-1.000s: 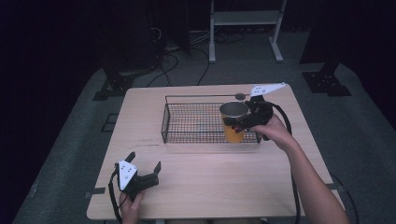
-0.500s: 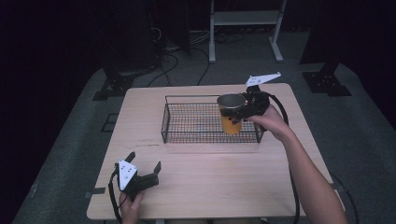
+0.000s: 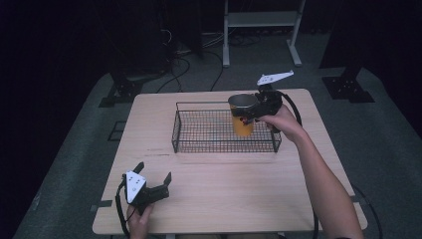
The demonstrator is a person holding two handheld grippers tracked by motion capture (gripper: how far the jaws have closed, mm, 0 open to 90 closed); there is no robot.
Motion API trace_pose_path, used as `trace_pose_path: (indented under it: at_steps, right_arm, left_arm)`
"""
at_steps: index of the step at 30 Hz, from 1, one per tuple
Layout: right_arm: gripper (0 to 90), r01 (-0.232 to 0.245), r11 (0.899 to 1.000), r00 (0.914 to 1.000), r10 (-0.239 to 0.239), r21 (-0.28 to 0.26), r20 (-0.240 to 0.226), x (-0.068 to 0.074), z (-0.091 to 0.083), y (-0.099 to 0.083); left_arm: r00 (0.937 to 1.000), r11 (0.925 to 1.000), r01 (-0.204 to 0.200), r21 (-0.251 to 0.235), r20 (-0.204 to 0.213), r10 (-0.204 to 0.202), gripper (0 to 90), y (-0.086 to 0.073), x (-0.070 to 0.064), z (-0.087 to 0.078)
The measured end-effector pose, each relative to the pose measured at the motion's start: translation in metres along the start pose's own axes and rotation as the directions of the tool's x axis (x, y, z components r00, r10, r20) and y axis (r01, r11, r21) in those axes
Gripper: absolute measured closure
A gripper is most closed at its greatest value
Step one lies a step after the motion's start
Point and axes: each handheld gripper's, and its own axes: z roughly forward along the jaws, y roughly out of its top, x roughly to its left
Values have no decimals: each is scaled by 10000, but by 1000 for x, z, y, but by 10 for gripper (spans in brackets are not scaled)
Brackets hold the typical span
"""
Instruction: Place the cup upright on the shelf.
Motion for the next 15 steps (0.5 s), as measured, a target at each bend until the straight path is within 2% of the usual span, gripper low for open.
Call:
trace_pose_path:
  at_steps: [4,11,15]
  right_arm:
    - [100,-15,9997,10000,13,253,68,-4,4,1]
    - [101,4,9997,10000,-5,239,54,-8,10,8]
    - [100,44,9985,10000,-47,542,64,-10,16,12]
  left_arm:
    - [10000,10000,-29,1,10,29,0,0,0,0]
    - [10000,10000,-4,-7,4,4,0,0,0,0]
    - [10000,10000,-16,-17,6,16,0,0,0,0]
